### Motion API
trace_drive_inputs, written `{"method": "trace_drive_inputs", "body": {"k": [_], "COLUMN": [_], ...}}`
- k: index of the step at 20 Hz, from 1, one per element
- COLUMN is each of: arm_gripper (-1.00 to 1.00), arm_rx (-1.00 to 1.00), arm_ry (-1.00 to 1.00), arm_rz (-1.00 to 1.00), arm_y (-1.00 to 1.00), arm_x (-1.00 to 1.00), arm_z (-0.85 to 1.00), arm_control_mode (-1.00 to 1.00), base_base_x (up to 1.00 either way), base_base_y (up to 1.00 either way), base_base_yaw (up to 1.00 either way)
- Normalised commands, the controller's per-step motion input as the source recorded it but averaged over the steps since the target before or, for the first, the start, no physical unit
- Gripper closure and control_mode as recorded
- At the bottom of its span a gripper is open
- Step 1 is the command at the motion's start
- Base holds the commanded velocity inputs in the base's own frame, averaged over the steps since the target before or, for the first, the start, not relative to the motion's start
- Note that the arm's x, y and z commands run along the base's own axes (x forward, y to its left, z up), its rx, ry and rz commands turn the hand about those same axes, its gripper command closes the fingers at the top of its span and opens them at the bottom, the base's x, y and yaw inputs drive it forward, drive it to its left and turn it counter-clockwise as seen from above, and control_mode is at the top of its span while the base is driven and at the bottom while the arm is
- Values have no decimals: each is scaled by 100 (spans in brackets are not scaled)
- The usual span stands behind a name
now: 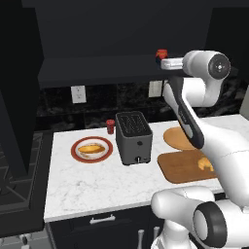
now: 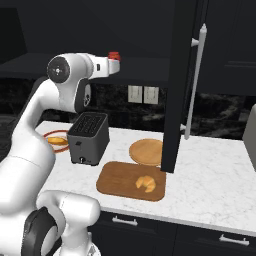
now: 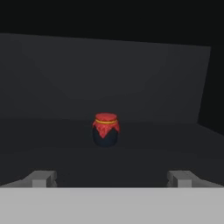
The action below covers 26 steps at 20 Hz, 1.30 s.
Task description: From the different types of pastries on the counter, select a croissant and place it on the cutting board. Then retrieve a jar of jam from the cabinet and place it alongside the croissant on the cutting board.
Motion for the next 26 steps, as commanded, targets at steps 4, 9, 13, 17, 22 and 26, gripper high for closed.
{"method": "trace_drive_inputs", "body": {"k": [4,9,13,17,22,26], "arm_gripper": [-100,-100,-100,-100,-100,-100], "arm_rx": [0,0,0,1,1,0], "arm_ry": [0,0,0,0,0,0], "arm_rz": [4,2,0,0,0,0], "arm_y": [0,0,0,1,1,5], "arm_x": [32,35,30,28,33,29], "arm_z": [-2,-3,-2,0,0,-4], "arm_control_mode": [-100,-100,-100,-100,-100,-100], "base_base_x": [0,0,0,0,0,0], "base_base_y": [0,0,0,0,0,0], "base_base_yaw": [0,0,0,0,0,0]}}
